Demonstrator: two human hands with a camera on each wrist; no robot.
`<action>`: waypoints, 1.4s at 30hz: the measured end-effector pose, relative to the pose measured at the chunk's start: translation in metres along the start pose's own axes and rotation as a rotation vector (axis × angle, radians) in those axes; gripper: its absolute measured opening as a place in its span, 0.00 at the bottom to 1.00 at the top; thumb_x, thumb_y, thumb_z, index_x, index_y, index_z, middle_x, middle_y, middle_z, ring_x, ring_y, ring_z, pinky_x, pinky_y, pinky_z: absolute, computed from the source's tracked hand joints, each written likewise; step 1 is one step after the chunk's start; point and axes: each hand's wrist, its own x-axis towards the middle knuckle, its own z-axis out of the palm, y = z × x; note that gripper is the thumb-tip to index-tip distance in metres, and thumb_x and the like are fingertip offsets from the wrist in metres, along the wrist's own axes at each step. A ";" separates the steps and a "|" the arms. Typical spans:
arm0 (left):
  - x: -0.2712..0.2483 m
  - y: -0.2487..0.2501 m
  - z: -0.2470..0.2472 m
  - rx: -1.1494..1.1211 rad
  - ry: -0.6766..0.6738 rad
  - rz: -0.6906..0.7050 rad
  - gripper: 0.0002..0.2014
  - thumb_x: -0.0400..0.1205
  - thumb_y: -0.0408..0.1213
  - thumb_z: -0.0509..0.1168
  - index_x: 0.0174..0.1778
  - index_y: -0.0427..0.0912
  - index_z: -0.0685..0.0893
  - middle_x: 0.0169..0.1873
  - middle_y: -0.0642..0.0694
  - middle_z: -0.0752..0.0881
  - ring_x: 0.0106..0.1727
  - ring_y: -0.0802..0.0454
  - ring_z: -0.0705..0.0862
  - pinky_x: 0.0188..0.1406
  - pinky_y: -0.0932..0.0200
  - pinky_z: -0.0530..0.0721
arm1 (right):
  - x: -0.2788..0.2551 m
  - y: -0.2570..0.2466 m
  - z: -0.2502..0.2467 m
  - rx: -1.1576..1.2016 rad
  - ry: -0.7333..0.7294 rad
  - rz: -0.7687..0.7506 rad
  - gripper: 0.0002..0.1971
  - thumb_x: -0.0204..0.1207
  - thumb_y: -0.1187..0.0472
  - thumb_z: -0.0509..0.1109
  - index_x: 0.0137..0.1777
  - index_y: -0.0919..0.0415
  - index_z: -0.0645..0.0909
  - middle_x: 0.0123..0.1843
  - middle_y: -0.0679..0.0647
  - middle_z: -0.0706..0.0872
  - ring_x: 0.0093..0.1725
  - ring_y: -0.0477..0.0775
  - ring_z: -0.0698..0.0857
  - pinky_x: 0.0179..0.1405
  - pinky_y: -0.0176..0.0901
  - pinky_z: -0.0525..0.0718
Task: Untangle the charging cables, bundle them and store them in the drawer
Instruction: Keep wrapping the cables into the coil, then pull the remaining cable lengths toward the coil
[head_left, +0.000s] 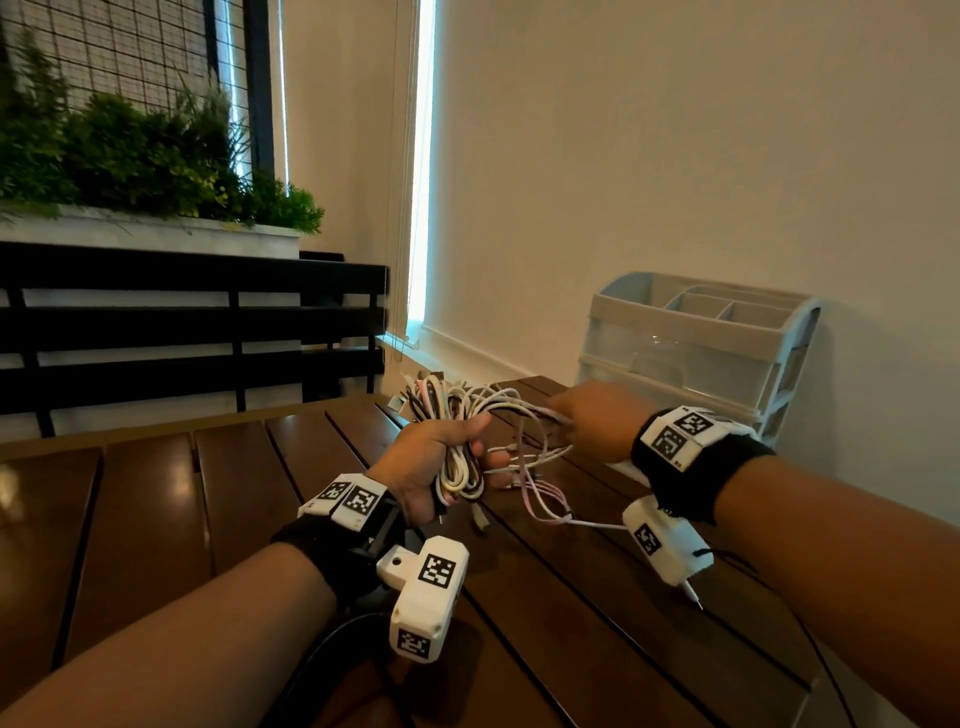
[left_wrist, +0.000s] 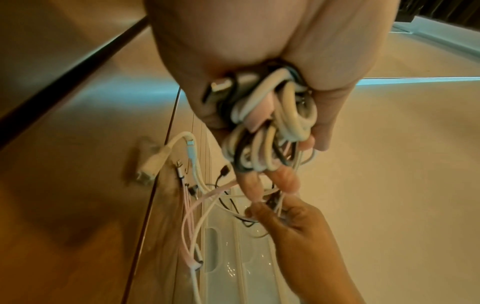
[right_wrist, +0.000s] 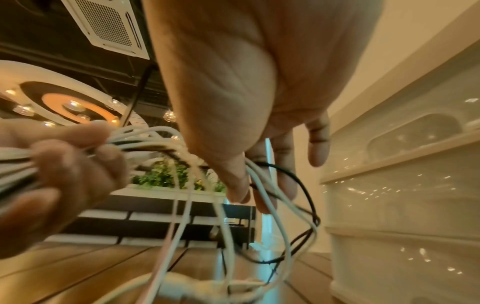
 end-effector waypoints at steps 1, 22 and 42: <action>0.000 -0.001 0.000 0.020 -0.001 -0.008 0.07 0.77 0.33 0.69 0.39 0.34 0.79 0.23 0.43 0.77 0.28 0.47 0.86 0.35 0.46 0.91 | 0.003 0.008 -0.003 -0.035 0.058 0.035 0.08 0.81 0.57 0.64 0.54 0.55 0.82 0.50 0.54 0.85 0.54 0.57 0.84 0.50 0.48 0.79; 0.004 0.001 -0.011 0.132 -0.022 0.120 0.10 0.73 0.36 0.71 0.32 0.37 0.77 0.24 0.44 0.74 0.22 0.51 0.76 0.25 0.56 0.83 | 0.023 0.043 -0.037 -0.113 0.330 0.094 0.05 0.81 0.57 0.63 0.48 0.53 0.81 0.45 0.53 0.86 0.50 0.60 0.84 0.58 0.53 0.69; 0.007 -0.002 -0.017 0.262 0.065 0.111 0.07 0.77 0.30 0.69 0.33 0.35 0.82 0.22 0.42 0.74 0.21 0.48 0.73 0.25 0.56 0.77 | 0.019 -0.038 -0.018 0.356 -0.017 -0.275 0.15 0.79 0.50 0.69 0.62 0.53 0.76 0.57 0.49 0.84 0.50 0.44 0.80 0.50 0.41 0.77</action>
